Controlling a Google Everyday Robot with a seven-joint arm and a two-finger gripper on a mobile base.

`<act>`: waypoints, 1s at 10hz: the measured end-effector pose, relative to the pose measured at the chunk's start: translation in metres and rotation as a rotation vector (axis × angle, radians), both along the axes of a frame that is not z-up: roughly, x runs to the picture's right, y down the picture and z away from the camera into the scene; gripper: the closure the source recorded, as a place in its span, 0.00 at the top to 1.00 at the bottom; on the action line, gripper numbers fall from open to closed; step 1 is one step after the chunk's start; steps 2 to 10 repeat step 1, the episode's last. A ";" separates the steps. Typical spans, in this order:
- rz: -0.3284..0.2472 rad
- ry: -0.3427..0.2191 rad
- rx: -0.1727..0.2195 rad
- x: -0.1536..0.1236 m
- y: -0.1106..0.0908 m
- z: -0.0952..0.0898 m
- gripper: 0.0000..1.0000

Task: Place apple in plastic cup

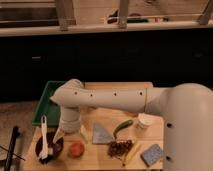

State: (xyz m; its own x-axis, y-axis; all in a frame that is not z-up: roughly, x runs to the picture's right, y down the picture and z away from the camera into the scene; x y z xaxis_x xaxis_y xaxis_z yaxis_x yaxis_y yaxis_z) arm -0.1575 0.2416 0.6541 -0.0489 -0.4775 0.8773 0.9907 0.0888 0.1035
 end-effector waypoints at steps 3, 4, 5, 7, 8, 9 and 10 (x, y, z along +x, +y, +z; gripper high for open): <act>0.001 -0.001 0.003 0.002 -0.001 0.000 0.80; 0.001 -0.001 0.003 0.002 -0.001 0.000 0.80; 0.001 -0.001 0.003 0.002 -0.001 0.000 0.80; 0.001 -0.001 0.003 0.002 -0.001 0.000 0.80; 0.001 -0.001 0.003 0.002 -0.001 0.000 0.80; 0.001 -0.001 0.003 0.002 -0.001 0.000 0.80; 0.001 -0.001 0.003 0.002 -0.001 0.000 0.80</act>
